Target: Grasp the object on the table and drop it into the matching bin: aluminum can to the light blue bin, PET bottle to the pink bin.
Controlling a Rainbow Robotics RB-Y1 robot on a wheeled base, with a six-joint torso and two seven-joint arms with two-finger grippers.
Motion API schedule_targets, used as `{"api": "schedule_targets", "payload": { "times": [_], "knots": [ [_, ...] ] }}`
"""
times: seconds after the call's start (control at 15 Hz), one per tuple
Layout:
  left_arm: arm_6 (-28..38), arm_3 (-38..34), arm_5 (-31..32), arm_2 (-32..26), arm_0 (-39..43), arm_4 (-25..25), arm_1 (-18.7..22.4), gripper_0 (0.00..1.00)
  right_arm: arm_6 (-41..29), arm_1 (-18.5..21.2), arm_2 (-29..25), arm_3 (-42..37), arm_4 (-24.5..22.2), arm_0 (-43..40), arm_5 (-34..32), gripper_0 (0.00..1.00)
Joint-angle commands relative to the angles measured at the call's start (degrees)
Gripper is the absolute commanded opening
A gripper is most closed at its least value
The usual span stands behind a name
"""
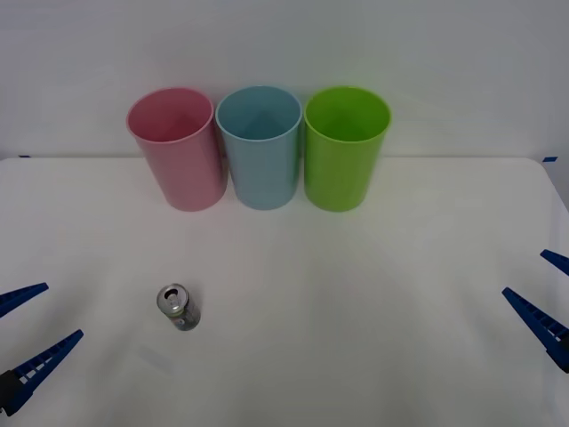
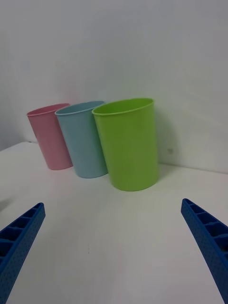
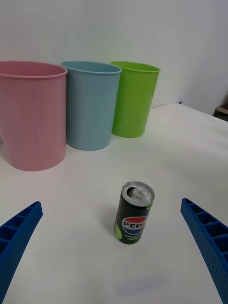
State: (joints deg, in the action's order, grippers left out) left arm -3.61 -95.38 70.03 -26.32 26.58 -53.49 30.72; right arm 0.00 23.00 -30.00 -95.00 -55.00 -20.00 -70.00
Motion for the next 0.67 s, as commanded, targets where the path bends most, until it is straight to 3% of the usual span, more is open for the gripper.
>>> {"api": "schedule_targets", "payload": {
  "times": [0.07,0.4,0.67],
  "knots": [
    [-1.0,0.1,0.2,0.2,0.7,-1.4,1.4,1.0,0.0,0.0,0.0,0.0,0.0,0.0,0.0,1.0],
    [-5.4,3.2,1.9,0.8,0.6,-3.0,1.8,1.0,0.0,0.0,0.0,0.0,0.0,0.0,0.0,1.0],
    [-13.4,8.5,2.0,3.7,-0.9,-2.9,1.8,1.0,0.0,0.0,0.0,0.0,0.0,0.0,0.0,1.0]
  ]
}}
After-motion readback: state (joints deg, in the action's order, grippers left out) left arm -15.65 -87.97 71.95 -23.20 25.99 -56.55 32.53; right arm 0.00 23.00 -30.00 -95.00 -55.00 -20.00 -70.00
